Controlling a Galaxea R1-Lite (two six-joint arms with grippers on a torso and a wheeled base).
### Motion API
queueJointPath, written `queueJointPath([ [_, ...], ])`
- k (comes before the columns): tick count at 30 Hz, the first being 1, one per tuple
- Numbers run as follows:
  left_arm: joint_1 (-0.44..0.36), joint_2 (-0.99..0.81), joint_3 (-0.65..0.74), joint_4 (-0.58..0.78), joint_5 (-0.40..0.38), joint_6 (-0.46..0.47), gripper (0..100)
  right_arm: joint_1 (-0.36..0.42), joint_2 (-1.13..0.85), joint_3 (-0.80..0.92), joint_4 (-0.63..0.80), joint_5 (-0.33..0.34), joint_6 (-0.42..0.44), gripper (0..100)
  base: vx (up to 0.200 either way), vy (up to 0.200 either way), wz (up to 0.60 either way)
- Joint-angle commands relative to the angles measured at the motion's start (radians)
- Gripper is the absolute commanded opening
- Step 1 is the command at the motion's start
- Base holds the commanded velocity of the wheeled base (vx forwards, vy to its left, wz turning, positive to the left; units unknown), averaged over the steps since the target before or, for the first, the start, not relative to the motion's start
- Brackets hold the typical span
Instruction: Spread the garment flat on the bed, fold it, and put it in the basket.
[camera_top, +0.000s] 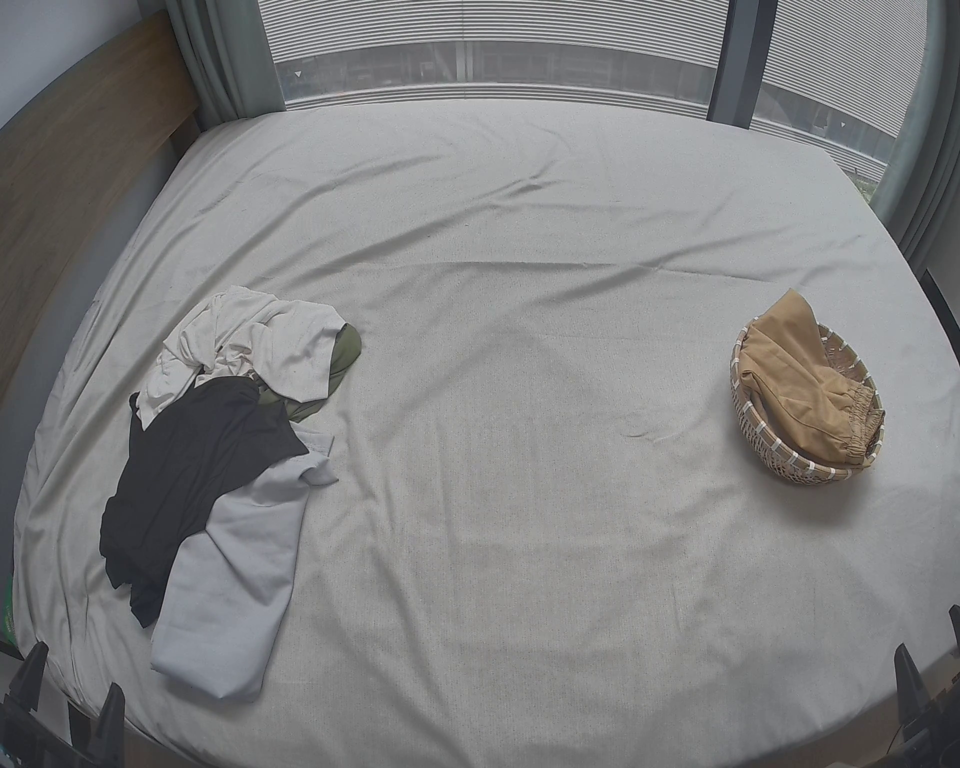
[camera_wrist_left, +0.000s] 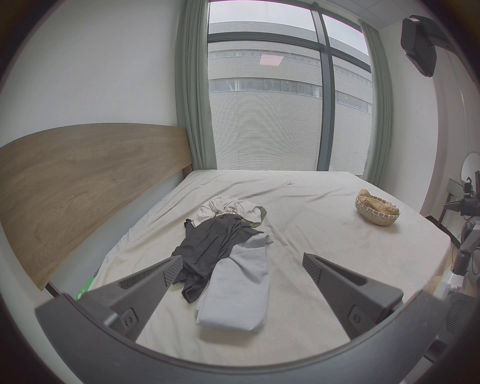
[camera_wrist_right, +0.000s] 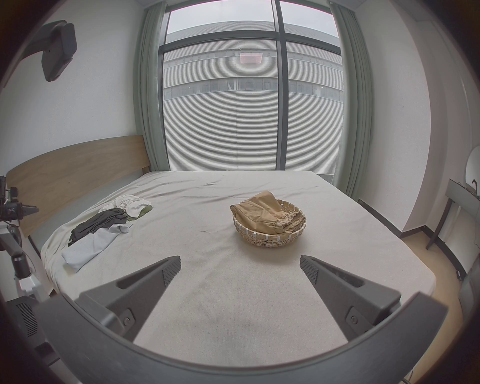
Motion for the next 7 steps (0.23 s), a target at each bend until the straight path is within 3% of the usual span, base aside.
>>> queueJointPath([
  [1,0.001,-0.012,0.016,-0.001,0.0,0.0,100,0.001,-0.001,0.018,0.0,0.002,0.001,100,0.0,0.0,0.0],
  [7,0.001,-0.014,0.018,-0.001,0.0,0.0,100,0.003,-0.001,0.018,0.002,0.002,0.003,100,0.0,0.0,0.0],
])
